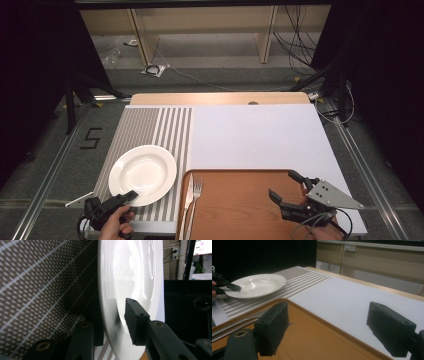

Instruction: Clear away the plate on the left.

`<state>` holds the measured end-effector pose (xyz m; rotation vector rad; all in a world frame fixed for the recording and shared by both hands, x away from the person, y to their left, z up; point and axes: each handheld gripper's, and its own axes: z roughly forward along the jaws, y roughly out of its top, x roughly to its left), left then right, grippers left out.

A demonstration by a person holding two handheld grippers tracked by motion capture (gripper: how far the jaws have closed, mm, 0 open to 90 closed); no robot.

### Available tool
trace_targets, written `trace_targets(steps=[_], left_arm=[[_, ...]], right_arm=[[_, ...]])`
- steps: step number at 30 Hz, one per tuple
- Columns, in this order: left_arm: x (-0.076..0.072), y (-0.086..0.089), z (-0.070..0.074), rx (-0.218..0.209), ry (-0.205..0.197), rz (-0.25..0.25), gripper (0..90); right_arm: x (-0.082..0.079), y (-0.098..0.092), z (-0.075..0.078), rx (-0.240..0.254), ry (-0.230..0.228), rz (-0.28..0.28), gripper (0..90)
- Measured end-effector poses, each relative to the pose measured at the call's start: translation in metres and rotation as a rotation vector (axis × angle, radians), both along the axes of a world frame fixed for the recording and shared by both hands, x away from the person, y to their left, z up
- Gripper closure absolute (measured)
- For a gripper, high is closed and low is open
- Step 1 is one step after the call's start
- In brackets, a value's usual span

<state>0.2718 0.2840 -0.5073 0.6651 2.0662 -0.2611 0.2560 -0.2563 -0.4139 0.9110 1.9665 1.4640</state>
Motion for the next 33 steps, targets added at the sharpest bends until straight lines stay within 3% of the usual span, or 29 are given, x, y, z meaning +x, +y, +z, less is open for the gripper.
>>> trace_targets(steps=[12, 20, 25, 27, 31, 33], left_arm=[[0.0035, -0.0043, -0.0019, 0.01, 0.009, 0.014, 74.7], [0.001, -0.0023, -0.0047, -0.037, 0.006, 0.039, 76.8], [-0.0019, 0.0027, -0.0074, -0.103, -0.012, 0.088, 79.1], [-0.0018, 0.0035, -0.0037, -0.077, -0.019, 0.085, 79.9], [-0.0029, 0.0025, -0.0075, -0.122, -0.009, 0.092, 79.8], [-0.0027, 0.0022, -0.0067, -0.114, -0.014, 0.088, 79.9]], right_arm=[[-0.0001, 0.0012, -0.0003, -0.001, 0.001, 0.005, 18.7], [0.0, 0.0015, -0.0003, -0.002, 0.002, 0.006, 18.7], [0.0001, 0.001, -0.0003, 0.0, -0.001, 0.005, 18.7], [0.0003, 0.0009, -0.0004, 0.0, -0.002, 0.005, 18.8], [0.0004, 0.0012, -0.0003, 0.0, -0.002, 0.004, 18.7], [0.0002, 0.001, -0.0004, -0.002, -0.002, 0.005, 18.7]])
